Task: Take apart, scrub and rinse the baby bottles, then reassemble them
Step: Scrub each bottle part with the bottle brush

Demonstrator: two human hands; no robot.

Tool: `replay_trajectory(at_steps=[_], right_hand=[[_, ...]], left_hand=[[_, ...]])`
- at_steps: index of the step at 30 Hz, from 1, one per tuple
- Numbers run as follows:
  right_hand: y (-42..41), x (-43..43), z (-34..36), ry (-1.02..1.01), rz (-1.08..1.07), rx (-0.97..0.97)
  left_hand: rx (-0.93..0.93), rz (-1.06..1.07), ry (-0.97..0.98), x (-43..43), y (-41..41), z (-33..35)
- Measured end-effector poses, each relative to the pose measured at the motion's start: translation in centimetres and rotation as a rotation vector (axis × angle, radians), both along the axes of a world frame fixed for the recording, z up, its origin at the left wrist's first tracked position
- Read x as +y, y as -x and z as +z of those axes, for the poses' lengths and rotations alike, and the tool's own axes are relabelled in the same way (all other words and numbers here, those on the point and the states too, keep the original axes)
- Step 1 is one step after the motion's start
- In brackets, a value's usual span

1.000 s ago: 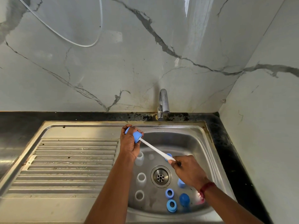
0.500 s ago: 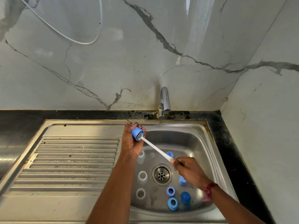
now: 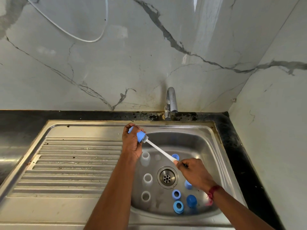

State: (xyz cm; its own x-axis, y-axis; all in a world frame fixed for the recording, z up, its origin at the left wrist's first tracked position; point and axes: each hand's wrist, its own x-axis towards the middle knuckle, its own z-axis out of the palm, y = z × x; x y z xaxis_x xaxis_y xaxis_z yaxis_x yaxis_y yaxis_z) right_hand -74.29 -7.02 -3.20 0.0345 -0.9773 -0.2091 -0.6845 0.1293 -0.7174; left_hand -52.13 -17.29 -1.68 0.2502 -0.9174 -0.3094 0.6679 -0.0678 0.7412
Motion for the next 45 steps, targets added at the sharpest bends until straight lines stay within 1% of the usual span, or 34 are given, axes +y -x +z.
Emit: replay_trajectory(at_steps=[4, 7, 9, 14, 17, 21, 24, 26, 28, 30, 32, 35, 37, 40, 42, 45], right_hand=[[0.7, -0.1, 0.6, -0.029, 0.081, 0.030], [1.2, 0.0, 1.4, 0.000, 0.145, 0.064], [1.6, -0.1, 1.6, 0.021, 0.184, 0.053], [2.1, 0.4, 1.2, -0.004, 0.167, -0.110], [1.6, 0.8, 1.4, -0.092, 0.100, -0.248], [1.0, 1.8, 1.7, -0.277, 0.025, -0.442], [0.7, 2.4, 1.3, -0.310, 0.016, -0.464], [0.8, 2.3, 1.0, -0.223, 0.029, -0.376], [1.3, 1.7, 0.9, -0.118, 0.086, -0.227], [1.9, 1.1, 1.1, -0.059, 0.132, -0.088], [2.3, 0.5, 1.6, 0.021, 0.153, 0.090], [2.4, 0.4, 2.3, 0.181, 0.133, 0.421], [2.2, 0.7, 2.3, 0.294, 0.109, 0.574], [1.3, 1.6, 1.2, 0.420, 0.094, 0.655], [0.9, 2.2, 0.5, 0.495, 0.067, 0.644], [0.6, 2.7, 0.0, 0.569, 0.025, 0.567]], left_hand=[[-0.008, -0.014, 0.003, -0.1, -0.9, 0.1], [0.063, -0.036, 0.010, 0.0, -1.4, -0.2], [0.128, -0.039, 0.000, 0.1, -1.6, -0.6], [0.253, -0.025, -0.008, 0.5, -1.7, -0.8], [0.299, 0.000, 0.015, 0.6, -1.2, -0.5], [0.320, 0.009, 0.072, 0.6, -1.0, -0.8], [0.293, 0.002, 0.093, 0.5, -0.9, -0.8], [0.246, 0.011, 0.074, 0.4, -0.9, -0.6], [0.175, 0.016, 0.053, 0.5, -0.9, -0.4], [0.113, 0.004, 0.046, 0.6, -0.8, -0.3], [0.099, -0.006, 0.030, 0.7, -0.7, -0.3], [0.103, -0.001, -0.024, 0.7, -0.4, -0.4], [0.099, 0.004, -0.045, 0.7, -0.4, -0.3], [0.105, 0.027, -0.066, 0.7, -0.4, -0.1], [0.087, 0.037, -0.080, 0.8, -0.2, 0.0], [0.077, 0.045, -0.106, 1.1, -0.1, -0.3]])
